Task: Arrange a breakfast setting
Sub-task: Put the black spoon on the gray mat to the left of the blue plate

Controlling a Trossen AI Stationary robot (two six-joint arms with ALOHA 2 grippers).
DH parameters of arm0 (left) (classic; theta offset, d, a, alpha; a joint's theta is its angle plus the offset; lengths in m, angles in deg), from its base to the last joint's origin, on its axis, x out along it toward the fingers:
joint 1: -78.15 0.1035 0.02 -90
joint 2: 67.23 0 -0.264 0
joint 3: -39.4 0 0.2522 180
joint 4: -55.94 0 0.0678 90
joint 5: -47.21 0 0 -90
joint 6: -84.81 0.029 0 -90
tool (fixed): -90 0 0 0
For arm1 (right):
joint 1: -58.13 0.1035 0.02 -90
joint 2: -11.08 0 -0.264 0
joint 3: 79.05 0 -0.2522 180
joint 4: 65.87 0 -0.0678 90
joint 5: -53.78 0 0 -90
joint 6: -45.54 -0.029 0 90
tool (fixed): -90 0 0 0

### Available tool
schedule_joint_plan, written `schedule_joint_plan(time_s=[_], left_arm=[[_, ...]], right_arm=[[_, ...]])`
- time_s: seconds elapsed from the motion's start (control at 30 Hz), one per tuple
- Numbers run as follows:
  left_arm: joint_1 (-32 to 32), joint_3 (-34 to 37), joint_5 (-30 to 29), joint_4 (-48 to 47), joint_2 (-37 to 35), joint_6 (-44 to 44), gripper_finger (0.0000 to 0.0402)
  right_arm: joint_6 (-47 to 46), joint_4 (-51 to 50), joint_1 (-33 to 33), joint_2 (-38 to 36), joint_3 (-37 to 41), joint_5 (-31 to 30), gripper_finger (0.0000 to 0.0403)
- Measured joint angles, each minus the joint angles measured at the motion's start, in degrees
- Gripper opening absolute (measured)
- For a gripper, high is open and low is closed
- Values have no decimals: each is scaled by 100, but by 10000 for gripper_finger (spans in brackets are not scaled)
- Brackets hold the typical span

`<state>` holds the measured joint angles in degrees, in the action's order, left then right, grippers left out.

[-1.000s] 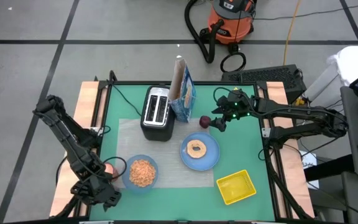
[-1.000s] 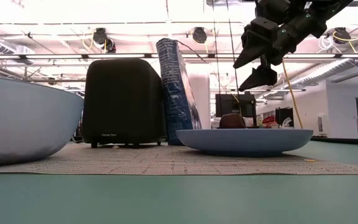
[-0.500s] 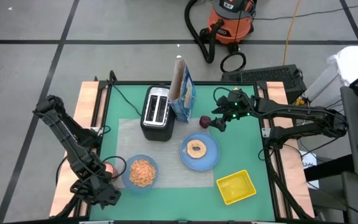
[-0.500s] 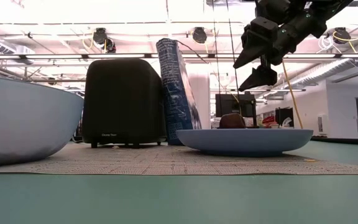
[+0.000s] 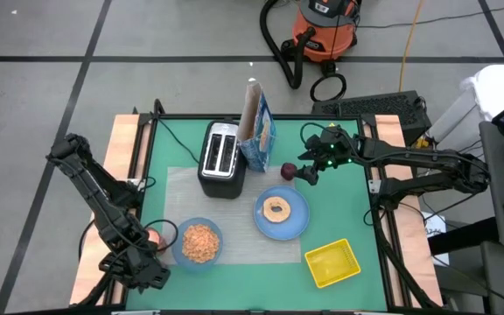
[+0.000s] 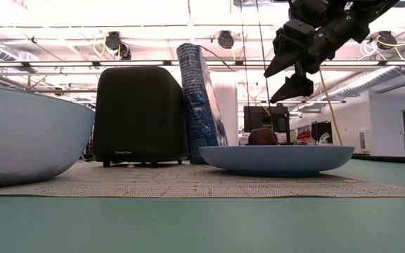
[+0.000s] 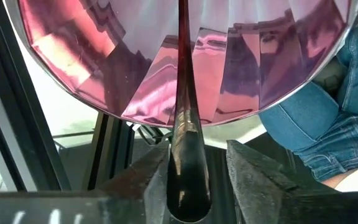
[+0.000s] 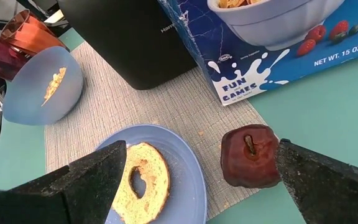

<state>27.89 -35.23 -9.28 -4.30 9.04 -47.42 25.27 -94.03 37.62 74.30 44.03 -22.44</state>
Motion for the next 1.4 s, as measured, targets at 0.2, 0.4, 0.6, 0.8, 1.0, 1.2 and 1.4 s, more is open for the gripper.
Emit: schedule_joint_plan(time_s=[0.2, 0.4, 0.6, 0.8, 1.0, 1.2, 1.4], left_arm=[[0, 0, 0, 2, 0, 4, 128], [0, 0, 4, 2, 0, 0, 100], [0, 0, 5, 2, 0, 0, 94], [0, 0, 273, 20, -27, 0, 93], [52, -4, 308, 57, -284, -4, 92], [176, -7, 308, 57, -720, -4, 92], [278, -9, 310, 61, -1272, -4, 91]], right_arm=[[0, -2, -2, 0, 0, 2, 398], [0, 0, 0, 0, 0, 0, 398], [1, 0, 0, 0, 0, 0, 398], [2, -2, 0, 0, 0, 0, 398], [0, -2, 0, 0, 0, 0, 398], [0, -2, 0, 0, 0, 1, 398], [0, -2, -2, 1, 0, 0, 398]])
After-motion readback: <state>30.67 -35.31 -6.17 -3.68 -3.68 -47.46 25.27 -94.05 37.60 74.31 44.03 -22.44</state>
